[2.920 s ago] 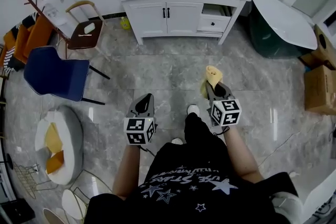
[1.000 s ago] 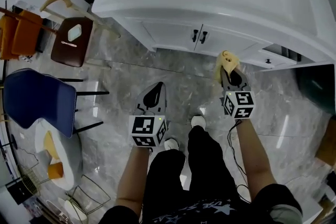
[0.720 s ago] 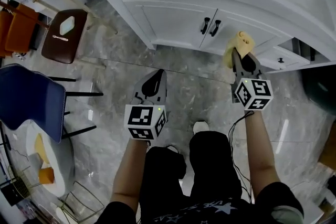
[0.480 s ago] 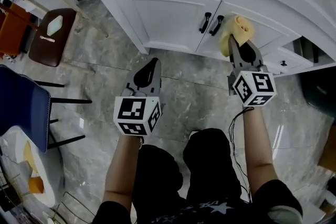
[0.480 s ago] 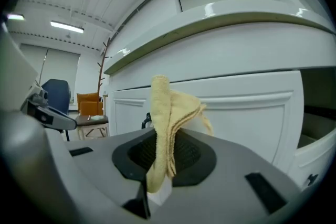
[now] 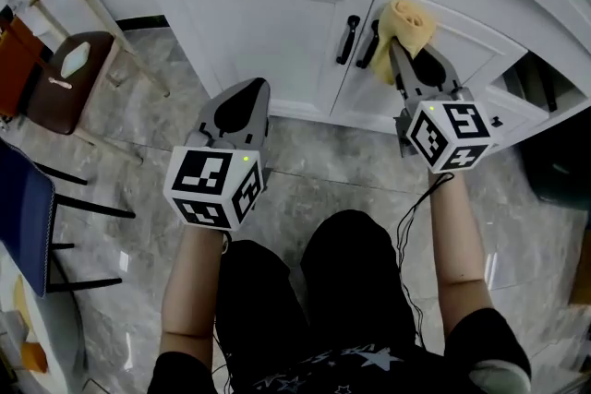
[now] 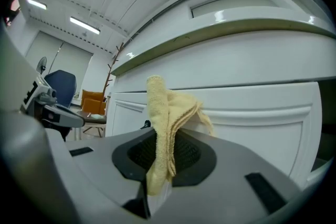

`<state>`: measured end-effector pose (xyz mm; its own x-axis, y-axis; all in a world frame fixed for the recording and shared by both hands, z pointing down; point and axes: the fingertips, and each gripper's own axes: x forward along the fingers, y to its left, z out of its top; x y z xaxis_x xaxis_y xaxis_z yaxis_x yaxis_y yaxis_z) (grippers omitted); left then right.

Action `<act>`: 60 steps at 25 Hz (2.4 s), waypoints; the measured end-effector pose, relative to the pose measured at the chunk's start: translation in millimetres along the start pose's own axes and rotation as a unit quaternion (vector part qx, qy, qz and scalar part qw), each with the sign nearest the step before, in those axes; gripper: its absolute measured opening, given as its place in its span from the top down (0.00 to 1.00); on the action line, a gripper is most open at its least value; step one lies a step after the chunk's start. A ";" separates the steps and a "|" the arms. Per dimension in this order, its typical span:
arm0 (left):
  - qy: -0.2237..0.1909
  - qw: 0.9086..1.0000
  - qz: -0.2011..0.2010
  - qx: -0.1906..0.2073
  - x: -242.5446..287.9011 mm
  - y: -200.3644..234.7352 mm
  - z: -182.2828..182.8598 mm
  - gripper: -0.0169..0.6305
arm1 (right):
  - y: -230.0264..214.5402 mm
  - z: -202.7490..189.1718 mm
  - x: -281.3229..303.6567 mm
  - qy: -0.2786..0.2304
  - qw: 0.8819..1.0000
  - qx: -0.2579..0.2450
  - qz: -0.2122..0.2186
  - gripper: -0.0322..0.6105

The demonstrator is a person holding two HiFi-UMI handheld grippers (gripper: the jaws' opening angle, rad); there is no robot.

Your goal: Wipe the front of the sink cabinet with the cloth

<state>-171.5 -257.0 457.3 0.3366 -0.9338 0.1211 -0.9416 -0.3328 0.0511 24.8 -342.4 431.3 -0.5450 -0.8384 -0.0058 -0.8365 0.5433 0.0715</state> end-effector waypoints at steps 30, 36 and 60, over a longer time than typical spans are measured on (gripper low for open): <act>-0.007 0.995 -0.102 0.012 73.1 -33.5 36.9 0.95 | -100.9 -10.8 -55.4 0.044 0.987 0.043 -0.151 0.85; -0.013 0.994 -0.107 0.019 77.2 -55.9 43.0 0.95 | -143.9 -14.0 -89.7 0.040 0.979 0.052 -0.192 0.85; 0.016 0.996 -0.078 0.041 64.6 -40.3 0.0 0.95 | -10.5 -60.4 -18.0 0.068 0.994 0.067 -0.047 0.85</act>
<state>-111.9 -303.9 463.1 0.4779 -0.8655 0.1499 -0.8748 -0.4845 -0.0088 46.8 -335.7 490.8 -0.4592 -0.8788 0.1296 -0.8883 0.4558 -0.0563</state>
